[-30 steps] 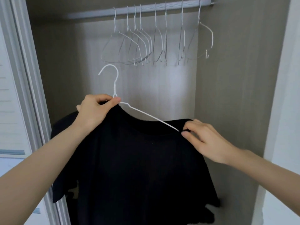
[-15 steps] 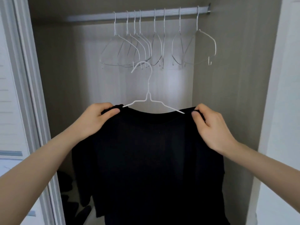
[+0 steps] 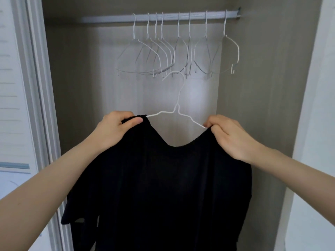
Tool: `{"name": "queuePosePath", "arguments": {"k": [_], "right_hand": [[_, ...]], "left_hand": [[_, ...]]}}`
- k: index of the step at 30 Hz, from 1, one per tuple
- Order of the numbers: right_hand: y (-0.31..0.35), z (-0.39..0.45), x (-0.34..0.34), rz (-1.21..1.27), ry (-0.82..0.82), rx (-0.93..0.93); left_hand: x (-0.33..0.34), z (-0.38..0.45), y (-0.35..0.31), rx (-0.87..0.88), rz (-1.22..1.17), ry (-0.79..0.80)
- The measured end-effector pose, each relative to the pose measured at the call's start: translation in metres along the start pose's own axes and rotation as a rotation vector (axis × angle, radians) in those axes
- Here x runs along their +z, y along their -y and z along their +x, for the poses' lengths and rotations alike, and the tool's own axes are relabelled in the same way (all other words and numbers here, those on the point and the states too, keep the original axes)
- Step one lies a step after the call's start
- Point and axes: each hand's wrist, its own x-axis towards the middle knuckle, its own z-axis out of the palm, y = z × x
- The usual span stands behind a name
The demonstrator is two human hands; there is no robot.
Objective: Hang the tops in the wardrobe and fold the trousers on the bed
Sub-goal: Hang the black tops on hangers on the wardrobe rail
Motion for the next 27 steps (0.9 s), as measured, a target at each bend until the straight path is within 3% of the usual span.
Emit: {"name": "queuePosePath", "arguments": {"k": [8,11,17,25,27], "right_hand": [[-0.005,-0.003,0.018,0.453,-0.201,0.256],[-0.005,-0.003,0.011,0.449,-0.166,0.254],[-0.009,0.000,-0.010,0.404,0.064,0.322],[0.005,-0.008,-0.033,0.837,0.539,0.539],[0.014,-0.009,-0.036,0.864,0.553,0.570]], "left_hand": [[-0.020,-0.011,0.009,-0.088,-0.203,0.073],[-0.022,-0.016,0.020,-0.163,-0.296,0.034],[-0.025,-0.018,0.039,-0.228,-0.414,-0.128],[-0.009,-0.001,0.060,-0.184,-0.315,-0.072],[0.004,0.006,0.062,-0.148,-0.303,-0.016]]}}
